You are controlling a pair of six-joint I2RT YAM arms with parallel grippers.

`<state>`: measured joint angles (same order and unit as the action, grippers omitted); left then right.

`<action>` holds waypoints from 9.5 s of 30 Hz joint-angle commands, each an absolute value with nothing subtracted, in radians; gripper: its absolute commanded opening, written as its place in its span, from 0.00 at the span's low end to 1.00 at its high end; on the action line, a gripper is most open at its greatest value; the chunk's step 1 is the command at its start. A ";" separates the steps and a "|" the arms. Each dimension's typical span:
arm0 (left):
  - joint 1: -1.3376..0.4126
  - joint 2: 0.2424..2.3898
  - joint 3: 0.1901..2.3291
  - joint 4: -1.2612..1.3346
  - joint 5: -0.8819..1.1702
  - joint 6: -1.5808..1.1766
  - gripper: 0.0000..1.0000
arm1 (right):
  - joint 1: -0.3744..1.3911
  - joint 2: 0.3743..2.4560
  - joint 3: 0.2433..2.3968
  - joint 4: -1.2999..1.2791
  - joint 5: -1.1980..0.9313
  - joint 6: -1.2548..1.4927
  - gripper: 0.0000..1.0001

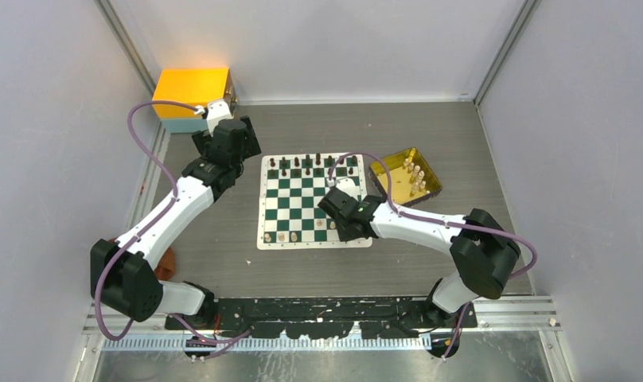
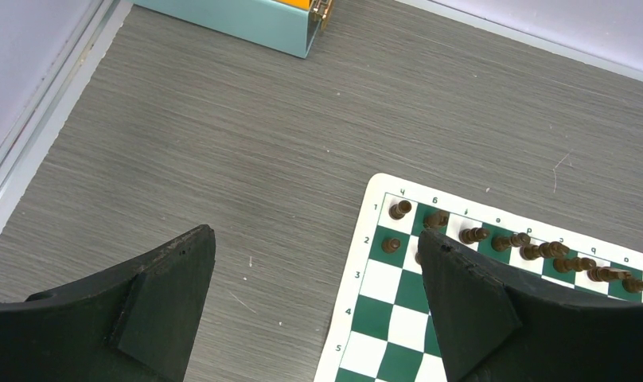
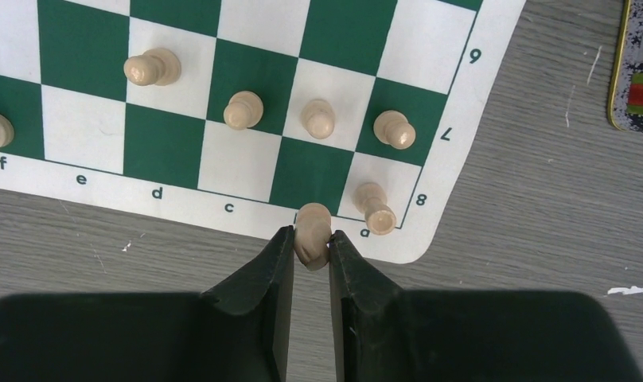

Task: Set up the chess pieces on the board
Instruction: Place the chess piece on the chessboard, then pick up the chess piece from the storage box.

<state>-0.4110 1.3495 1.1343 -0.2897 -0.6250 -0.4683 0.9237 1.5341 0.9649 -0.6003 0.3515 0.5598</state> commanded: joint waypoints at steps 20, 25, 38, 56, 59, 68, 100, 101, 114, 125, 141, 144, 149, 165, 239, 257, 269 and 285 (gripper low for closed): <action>-0.414 1.326 1.158 -0.275 -0.627 -0.460 0.98 | 0.932 1.546 0.874 -0.395 0.355 0.545 0.00; -0.415 1.330 1.164 -0.277 -0.627 -0.458 0.98 | 0.931 1.546 0.867 -0.375 0.351 0.540 0.00; -0.414 1.330 1.164 -0.280 -0.628 -0.454 0.98 | 0.931 1.525 0.875 -0.394 0.359 0.538 0.00; -0.414 1.327 1.139 -0.275 -0.626 -0.472 0.98 | 0.930 1.506 0.861 -0.505 0.337 0.566 0.01; -0.414 1.324 1.133 -0.273 -0.626 -0.477 0.98 | 0.931 1.499 0.860 -0.513 0.334 0.565 0.00; -0.414 1.324 1.132 -0.271 -0.626 -0.479 0.98 | 0.931 1.488 0.903 -0.537 0.334 0.546 0.00; -0.413 1.374 1.164 -0.259 -0.634 -0.454 0.98 | 0.918 1.569 0.987 -0.487 0.329 0.496 0.01; -0.414 1.375 1.164 -0.257 -0.635 -0.451 0.98 | 0.916 1.570 0.985 -0.484 0.328 0.497 0.01; -0.413 1.387 1.168 -0.254 -0.640 -0.437 0.98 | 0.896 1.587 0.973 -0.459 0.313 0.486 0.00; -0.413 1.393 1.162 -0.253 -0.637 -0.437 0.98 | 0.885 1.593 0.946 -0.441 0.301 0.494 0.01; -0.414 1.378 1.137 -0.253 -0.632 -0.448 0.98 | 0.884 1.587 0.914 -0.436 0.299 0.500 0.06; -0.413 1.376 1.135 -0.255 -0.631 -0.450 0.98 | 0.885 1.585 0.914 -0.439 0.299 0.500 0.26; -0.413 1.373 1.135 -0.256 -0.630 -0.452 0.98 | 0.885 1.574 0.917 -0.445 0.299 0.496 0.47; -0.413 1.371 1.154 -0.258 -0.629 -0.460 0.98 | 0.885 1.503 1.039 -0.556 0.328 0.427 0.48; -0.414 1.387 1.187 -0.256 -0.631 -0.434 0.98 | 0.156 1.773 1.243 -0.583 0.446 0.598 0.40; -0.413 1.402 1.187 -0.250 -0.635 -0.426 0.98 | 0.143 1.808 1.235 -0.568 0.431 0.607 0.34; -0.413 1.400 1.186 -0.251 -0.638 -0.422 0.98 | 0.141 1.808 1.224 -0.550 0.413 0.614 0.00; -0.413 1.397 1.188 -0.249 -0.635 -0.425 0.98 | 0.141 1.758 1.169 -0.453 0.297 0.663 0.00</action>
<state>-0.4110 1.4036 1.1618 -0.2924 -0.6163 -0.4362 0.1371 1.7935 1.1961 -0.5171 0.3668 0.6136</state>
